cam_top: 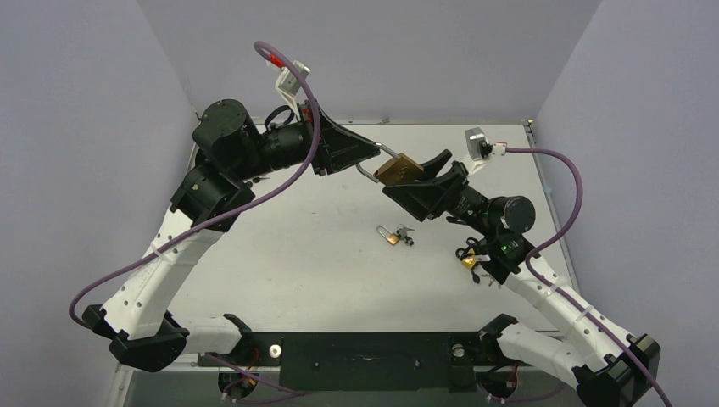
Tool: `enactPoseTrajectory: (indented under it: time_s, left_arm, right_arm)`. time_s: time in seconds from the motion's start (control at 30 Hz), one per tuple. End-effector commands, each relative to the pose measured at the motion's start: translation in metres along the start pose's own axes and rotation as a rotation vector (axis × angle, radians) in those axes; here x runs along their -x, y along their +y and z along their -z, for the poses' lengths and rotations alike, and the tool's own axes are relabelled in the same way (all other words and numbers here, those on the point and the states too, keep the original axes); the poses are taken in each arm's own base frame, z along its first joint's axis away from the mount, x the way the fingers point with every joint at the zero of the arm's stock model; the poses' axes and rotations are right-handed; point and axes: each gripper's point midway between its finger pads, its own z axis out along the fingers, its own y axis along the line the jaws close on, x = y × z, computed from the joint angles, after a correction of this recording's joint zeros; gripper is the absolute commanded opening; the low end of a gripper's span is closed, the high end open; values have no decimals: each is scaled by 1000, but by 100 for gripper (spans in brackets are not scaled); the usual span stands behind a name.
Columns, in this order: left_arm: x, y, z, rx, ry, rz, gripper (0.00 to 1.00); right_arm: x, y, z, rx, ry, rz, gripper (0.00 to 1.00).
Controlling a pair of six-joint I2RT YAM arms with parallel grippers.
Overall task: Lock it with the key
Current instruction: Lock the lock.
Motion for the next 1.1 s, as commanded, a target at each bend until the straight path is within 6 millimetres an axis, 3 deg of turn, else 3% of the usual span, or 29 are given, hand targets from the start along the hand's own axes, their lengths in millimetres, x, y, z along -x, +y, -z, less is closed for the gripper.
enactPoseTrajectory:
  time_s: [0.0, 0.93, 1.07]
  left_arm:
    - [49, -49, 13, -123, -160, -98, 0]
    - [33, -44, 14, -146, -105, -84, 0]
    - [35, -43, 14, -149, -116, -87, 0]
  right_arm:
    - [16, 16, 4, 32, -59, 65, 52]
    - [35, 28, -1, 9, -78, 113, 50]
    - [32, 30, -3, 21, -61, 106, 42]
